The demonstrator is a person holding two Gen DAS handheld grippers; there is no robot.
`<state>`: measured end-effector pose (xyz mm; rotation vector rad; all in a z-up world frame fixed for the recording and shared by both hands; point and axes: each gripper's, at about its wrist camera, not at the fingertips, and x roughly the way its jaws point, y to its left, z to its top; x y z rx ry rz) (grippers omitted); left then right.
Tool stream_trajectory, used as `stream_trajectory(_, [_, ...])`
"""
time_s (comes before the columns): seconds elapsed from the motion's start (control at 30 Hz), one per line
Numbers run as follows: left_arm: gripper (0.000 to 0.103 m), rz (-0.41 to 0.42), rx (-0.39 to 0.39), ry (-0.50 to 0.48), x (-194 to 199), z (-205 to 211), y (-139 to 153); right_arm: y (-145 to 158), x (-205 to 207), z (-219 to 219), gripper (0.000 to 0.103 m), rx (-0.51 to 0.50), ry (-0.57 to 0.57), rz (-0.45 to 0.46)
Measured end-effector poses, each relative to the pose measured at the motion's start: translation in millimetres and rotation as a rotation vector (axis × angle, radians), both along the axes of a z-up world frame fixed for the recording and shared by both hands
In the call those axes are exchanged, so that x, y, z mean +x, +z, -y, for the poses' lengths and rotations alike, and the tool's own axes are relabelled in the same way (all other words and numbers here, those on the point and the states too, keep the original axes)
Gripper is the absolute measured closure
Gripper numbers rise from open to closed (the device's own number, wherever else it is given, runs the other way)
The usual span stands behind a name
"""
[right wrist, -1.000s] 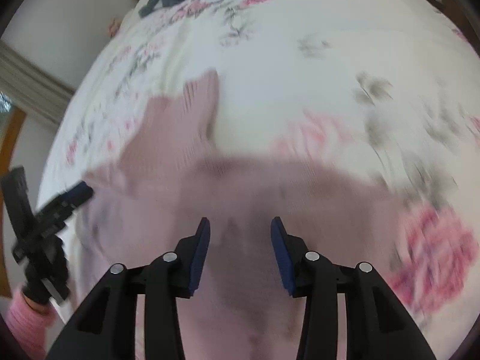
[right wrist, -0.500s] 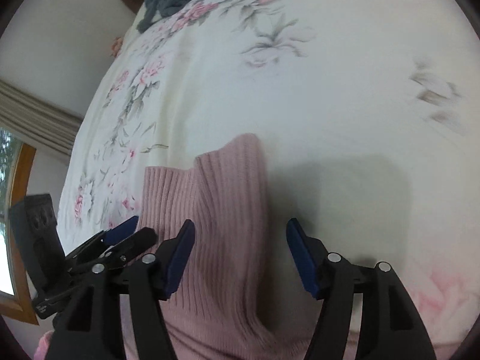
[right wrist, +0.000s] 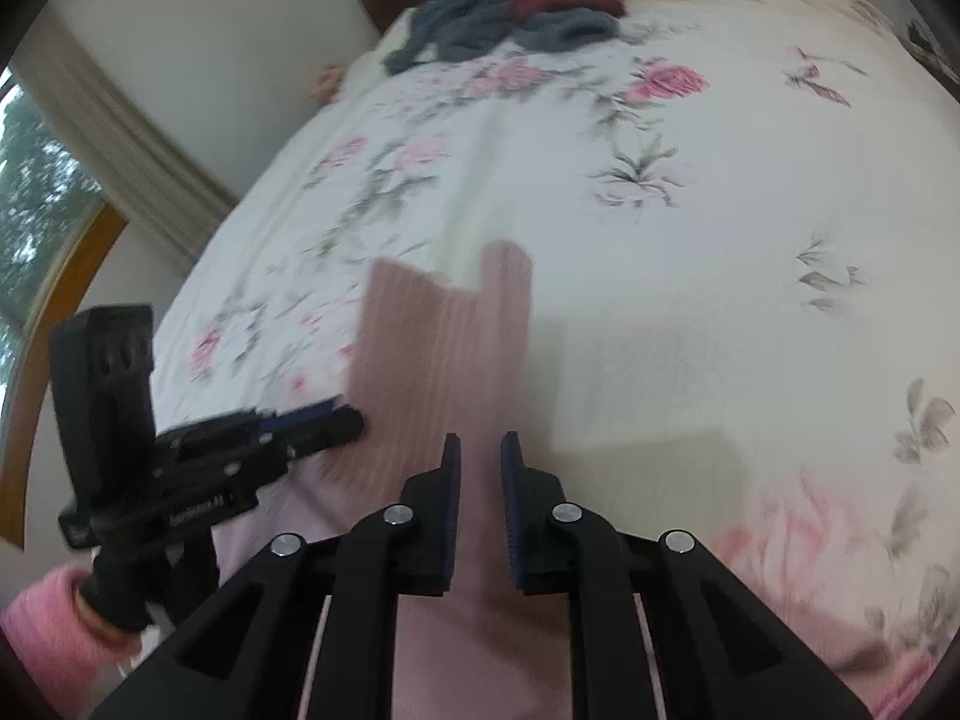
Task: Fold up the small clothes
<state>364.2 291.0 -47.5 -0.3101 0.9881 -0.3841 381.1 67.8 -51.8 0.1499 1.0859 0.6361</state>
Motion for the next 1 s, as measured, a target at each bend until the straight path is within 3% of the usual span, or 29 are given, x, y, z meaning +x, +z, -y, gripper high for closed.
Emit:
stream_trajectory(0.23, [0.091, -0.007, -0.042, -0.039, -67.9, -13.5, -0.2, 17.9, -63.6, 17.4, 0.090, -0.003, 0.067, 0.025])
stream_trajectory(0.37, [0.085, -0.042, -0.018, -0.025, -85.2, -21.7, -13.9, 9.8, -83.2, 14.1, 0.087, -0.081, 0.105, 0.015])
stream_trajectory(0.4, [0.082, -0.051, -0.005, -0.012, -81.3, -23.7, -15.6, 6.6, -78.7, 13.9, 0.087, -0.082, 0.093, -0.001])
stream_trajectory(0.47, [0.057, -0.049, -0.018, 0.042, -67.9, -32.8, -13.2, 2.6, -62.0, 17.2, 0.082, -0.031, 0.051, -0.040])
stream_trajectory(0.5, [0.052, -0.035, -0.019, 0.067, -60.3, -35.9, -9.9, 0.5, -45.1, 18.6, 0.075, 0.006, 0.017, -0.069])
stream_trajectory(0.53, [0.043, -0.013, 0.004, 0.088, -48.5, -36.1, -5.7, -1.9, -35.0, 19.8, 0.061, 0.016, 0.000, -0.084])
stream_trajectory(0.6, [0.038, 0.010, 0.055, 0.097, -22.4, -30.1, -2.6, -9.0, -4.1, 17.5, 0.053, 0.004, -0.061, -0.107])
stream_trajectory(0.67, [0.035, -0.005, 0.054, 0.081, 0.0, -21.0, -4.9, -18.2, 21.5, 11.4, 0.044, -0.003, -0.078, -0.138])
stream_trajectory(0.73, [0.033, -0.037, 0.042, 0.079, 24.5, -11.7, -13.1, -33.1, 51.7, 3.9, 0.043, -0.029, -0.117, -0.160])
stream_trajectory(0.83, [0.037, -0.105, 0.039, 0.087, 52.8, -1.5, -31.1, -58.5, 80.2, -3.4, 0.040, -0.019, -0.152, -0.223])
stream_trajectory(0.9, [0.058, -0.144, 0.040, 0.091, 62.5, 2.0, -43.4, -73.3, 90.9, -11.5, 0.041, -0.003, -0.157, -0.244])
stream_trajectory(0.93, [0.078, -0.157, 0.028, 0.082, 65.0, 2.7, -47.6, -75.5, 91.6, -16.1, 0.051, -0.006, -0.142, -0.233])
stream_trajectory(0.97, [0.088, -0.166, 0.014, 0.071, 65.7, 3.0, -51.9, -76.4, 90.3, -21.9, 0.074, -0.025, -0.122, -0.220])
stream_trajectory(1.0, [0.089, -0.155, 0.010, 0.071, 63.0, 2.3, -52.0, -76.8, 88.1, -24.2, 0.085, -0.022, -0.107, -0.224])
